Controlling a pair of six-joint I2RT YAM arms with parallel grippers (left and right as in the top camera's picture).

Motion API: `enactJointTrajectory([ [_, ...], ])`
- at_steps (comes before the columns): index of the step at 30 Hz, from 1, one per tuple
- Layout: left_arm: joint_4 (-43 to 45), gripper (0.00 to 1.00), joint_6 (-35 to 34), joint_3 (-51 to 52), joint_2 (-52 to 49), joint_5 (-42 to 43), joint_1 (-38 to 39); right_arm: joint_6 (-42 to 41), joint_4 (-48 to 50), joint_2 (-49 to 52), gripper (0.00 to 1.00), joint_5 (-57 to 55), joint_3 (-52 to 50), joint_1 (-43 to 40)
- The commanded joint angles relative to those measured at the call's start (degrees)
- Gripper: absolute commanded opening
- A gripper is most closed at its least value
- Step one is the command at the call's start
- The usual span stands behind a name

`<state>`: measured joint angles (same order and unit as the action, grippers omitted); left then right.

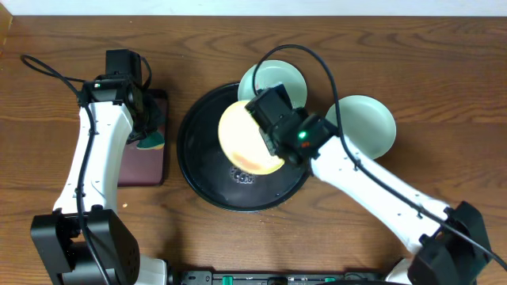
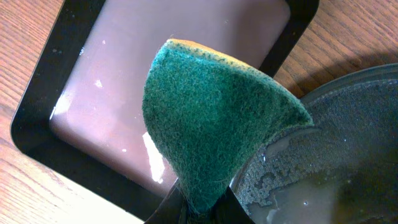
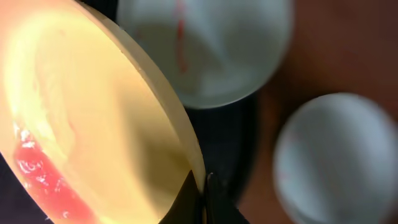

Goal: Clean dirty plates on tray and stack at the side

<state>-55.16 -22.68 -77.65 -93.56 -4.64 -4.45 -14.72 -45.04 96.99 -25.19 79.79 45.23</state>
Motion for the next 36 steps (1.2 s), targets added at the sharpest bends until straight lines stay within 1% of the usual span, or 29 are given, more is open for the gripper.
enactJointTrajectory([
  [1, -0.09, 0.07, 0.55, 0.20, -0.63, -0.07, -0.15, 3.45, 0.98, -1.44, 0.01, -19.89, 1.07, 3.34],
  [7, -0.09, 0.07, 0.55, 0.20, -0.63, -0.07, -0.15, 11.34, 5.84, -1.46, 0.01, -38.56, 1.07, 9.46],
  [14, -0.07, 0.08, 0.50, 0.20, -0.63, -0.07, -0.15, 20.31, 14.14, -1.53, 0.01, -51.34, 1.07, 13.84],
  [16, -0.07, 0.08, 0.52, 0.20, -0.63, -0.07, -0.15, 23.65, 17.97, -1.53, 0.01, -53.96, 1.07, 14.27],
  [19, -0.07, 0.08, 0.50, 0.20, -0.63, -0.07, -0.15, 29.22, 23.41, -1.57, 0.01, -54.49, 1.07, 14.45],
  [22, -0.07, 0.07, 0.52, 0.20, -0.63, -0.07, -0.15, 31.30, 26.36, -1.79, 0.01, -54.45, 1.07, 14.45],
  [26, -0.07, 0.07, 0.50, 0.20, -0.63, -0.07, -0.15, 31.01, 25.66, -1.86, 0.01, -53.64, 1.05, 14.45],
  [29, -0.07, 0.08, 0.52, 0.20, -0.63, -0.07, -0.15, 27.58, 21.00, -1.86, 0.01, -49.99, 1.05, 14.43],
  [32, -0.07, 0.07, 0.52, 0.20, -0.63, -0.07, -0.15, 19.74, 12.20, -1.86, 0.01, -41.48, 1.05, 14.10],
  [36, -0.07, 0.08, 0.50, 0.17, -0.63, -0.07, -0.15, 6.86, 1.95, -1.84, 0.01, -23.37, 1.05, 11.91],
])
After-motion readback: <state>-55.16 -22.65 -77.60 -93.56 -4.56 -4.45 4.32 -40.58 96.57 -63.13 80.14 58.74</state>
